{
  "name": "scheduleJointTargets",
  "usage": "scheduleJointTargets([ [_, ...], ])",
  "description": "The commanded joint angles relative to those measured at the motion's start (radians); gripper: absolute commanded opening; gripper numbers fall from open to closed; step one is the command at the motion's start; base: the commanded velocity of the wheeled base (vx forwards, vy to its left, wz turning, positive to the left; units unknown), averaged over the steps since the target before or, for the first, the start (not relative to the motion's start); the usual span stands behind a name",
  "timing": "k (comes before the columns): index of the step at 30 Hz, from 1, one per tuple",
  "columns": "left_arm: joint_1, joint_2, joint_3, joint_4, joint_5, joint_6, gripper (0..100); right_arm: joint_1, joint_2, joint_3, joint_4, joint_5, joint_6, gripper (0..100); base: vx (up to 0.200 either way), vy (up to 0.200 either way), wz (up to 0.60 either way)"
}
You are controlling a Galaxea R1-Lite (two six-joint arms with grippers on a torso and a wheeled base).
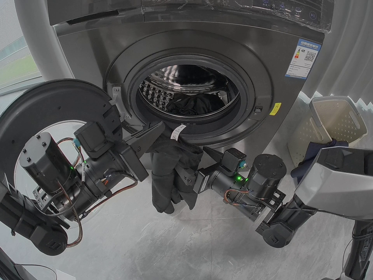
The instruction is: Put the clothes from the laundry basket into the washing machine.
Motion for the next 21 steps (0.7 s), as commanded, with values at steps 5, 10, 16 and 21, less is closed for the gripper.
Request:
scheduleJointTargets([
  [5,0.000,-0.001,0.002,-0.001,0.000,0.000,0,-0.037,-0.026,0.017,0.009,-0.007,0.000,100,0.000,0.000,0.00],
  [10,0.000,0.001,0.002,-0.001,0.000,0.000,0,-0.071,-0.052,0.052,0.004,-0.019,0.000,100,0.000,0.000,0.00],
  [16,-0.003,0.001,0.001,-0.001,0.002,0.002,0,-0.070,-0.061,0.049,0.006,-0.019,-0.002,100,0.000,0.000,0.00],
  [21,-0.003,0.001,0.002,-0.001,0.000,0.002,0,-0.056,-0.047,0.043,0.006,-0.019,0.001,100,0.000,0.000,0.00],
])
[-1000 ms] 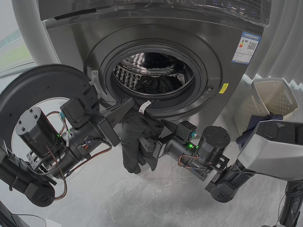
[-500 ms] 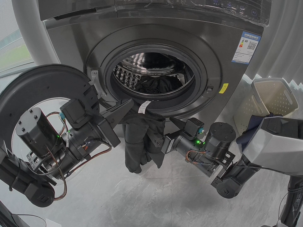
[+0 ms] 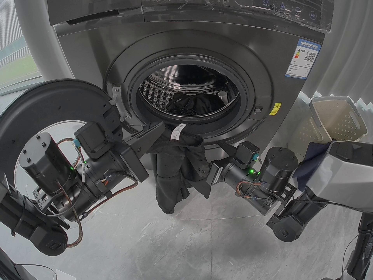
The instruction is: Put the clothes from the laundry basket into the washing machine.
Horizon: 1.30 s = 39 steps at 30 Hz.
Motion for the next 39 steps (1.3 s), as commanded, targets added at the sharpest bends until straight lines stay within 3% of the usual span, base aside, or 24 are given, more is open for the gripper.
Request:
scheduleJointTargets([
  [1,0.000,0.002,0.000,0.000,0.001,0.000,0,0.007,0.012,-0.004,-0.003,0.000,0.003,100,0.000,0.000,0.00],
  [13,-0.002,0.002,0.000,-0.002,-0.001,0.000,0,0.028,0.054,-0.060,-0.004,0.008,0.003,100,0.000,0.000,0.00],
  [14,-0.002,0.000,0.000,-0.002,-0.001,0.000,0,0.028,0.055,-0.070,-0.006,0.005,0.003,0,0.000,0.000,0.00],
  [24,-0.005,0.000,0.037,-0.002,-0.002,0.000,0,0.010,-0.037,-0.060,-0.004,0.009,-0.010,0,0.000,0.000,0.00],
  [33,-0.032,0.028,0.089,0.012,0.002,0.003,0,0.022,-0.198,0.050,0.003,0.012,-0.010,0,0.000,0.000,0.00],
  [36,-0.034,0.057,0.088,0.017,0.002,0.004,0,0.028,-0.221,0.081,0.000,0.034,-0.010,0,0.000,0.000,0.00],
  [37,-0.034,0.068,0.092,0.010,0.002,0.006,100,0.030,-0.227,0.082,0.000,0.039,-0.010,0,0.000,0.000,0.00],
  [39,-0.034,0.080,0.095,0.006,0.002,0.006,100,0.031,-0.231,0.082,0.002,0.042,-0.011,0,0.000,0.000,0.00],
])
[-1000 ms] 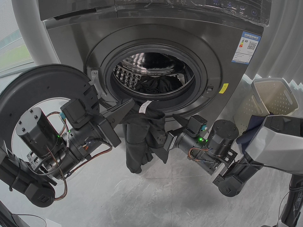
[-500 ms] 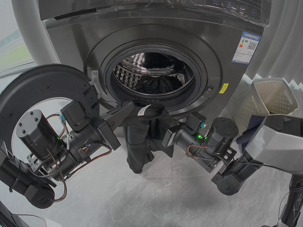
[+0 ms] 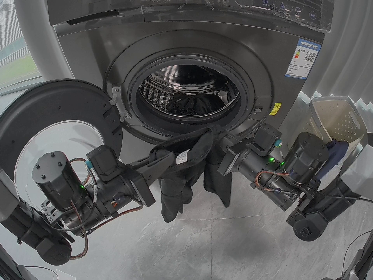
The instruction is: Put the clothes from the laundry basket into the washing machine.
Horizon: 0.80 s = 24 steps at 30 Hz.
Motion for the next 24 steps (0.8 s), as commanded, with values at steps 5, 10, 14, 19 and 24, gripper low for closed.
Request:
scheduleJointTargets([
  [5,-0.001,0.117,0.065,-0.010,-0.003,0.028,100,0.027,-0.042,0.001,0.004,0.004,-0.004,0,0.000,0.000,0.00],
  [10,-0.003,0.180,0.091,-0.018,-0.009,0.105,100,0.057,-0.029,-0.046,0.009,-0.007,-0.010,0,0.000,0.000,0.00],
  [14,-0.003,0.234,0.090,-0.072,-0.007,0.113,100,0.057,-0.013,-0.074,0.019,-0.007,-0.013,0,0.000,0.000,0.00],
  [19,-0.001,0.269,0.090,-0.072,-0.007,0.117,100,0.055,-0.013,-0.089,0.021,-0.010,-0.016,0,0.000,0.000,0.00],
  [24,-0.004,0.275,0.088,-0.072,-0.012,0.117,100,0.049,-0.013,-0.098,0.025,-0.010,-0.016,0,0.000,0.000,0.00],
])
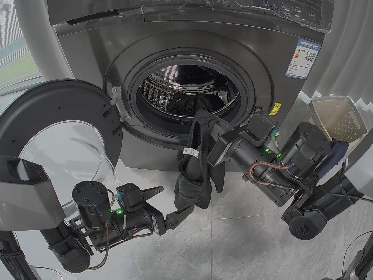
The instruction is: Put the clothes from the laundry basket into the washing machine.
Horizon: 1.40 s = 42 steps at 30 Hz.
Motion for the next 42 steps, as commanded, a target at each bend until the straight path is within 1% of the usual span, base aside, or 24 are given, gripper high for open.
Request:
scheduleJointTargets([
  [1,-0.002,0.028,-0.001,-0.002,-0.001,0.001,100,-0.005,0.004,-0.007,0.002,0.000,0.000,0,0.000,0.000,0.00],
  [10,-0.002,0.084,-0.019,-0.004,0.003,0.002,100,0.001,0.004,-0.010,0.001,-0.001,0.002,0,0.000,0.000,0.00],
  [17,-0.014,0.144,-0.085,-0.004,0.006,0.002,100,0.006,0.006,-0.010,-0.001,-0.009,0.003,0,0.000,0.000,0.00],
  [23,-0.002,0.238,-0.199,-0.004,0.012,0.002,100,0.013,0.004,-0.005,-0.001,-0.009,0.005,0,0.000,0.000,0.00],
  [28,0.000,0.268,-0.243,-0.004,0.015,0.002,100,0.016,0.004,-0.002,-0.002,-0.011,0.006,0,0.000,0.000,0.00],
  [29,0.000,0.288,-0.265,-0.004,0.037,0.002,100,0.018,0.004,-0.002,-0.002,-0.011,0.006,0,0.000,0.000,0.00],
  [32,0.015,0.322,-0.305,-0.005,0.080,0.004,100,0.018,0.001,-0.001,-0.004,-0.011,0.006,0,0.000,0.000,0.00],
  [34,0.026,0.334,-0.328,-0.005,0.091,0.004,100,0.019,0.001,0.002,-0.004,-0.011,0.006,0,0.000,0.000,0.00],
  [36,0.032,0.334,-0.343,-0.005,0.091,0.002,100,0.019,0.001,0.004,-0.005,-0.011,0.008,0,0.000,0.000,0.00],
  [42,0.032,0.356,-0.392,-0.004,0.098,0.001,100,0.023,0.001,0.004,-0.005,-0.011,0.009,0,0.000,0.000,0.00],
])
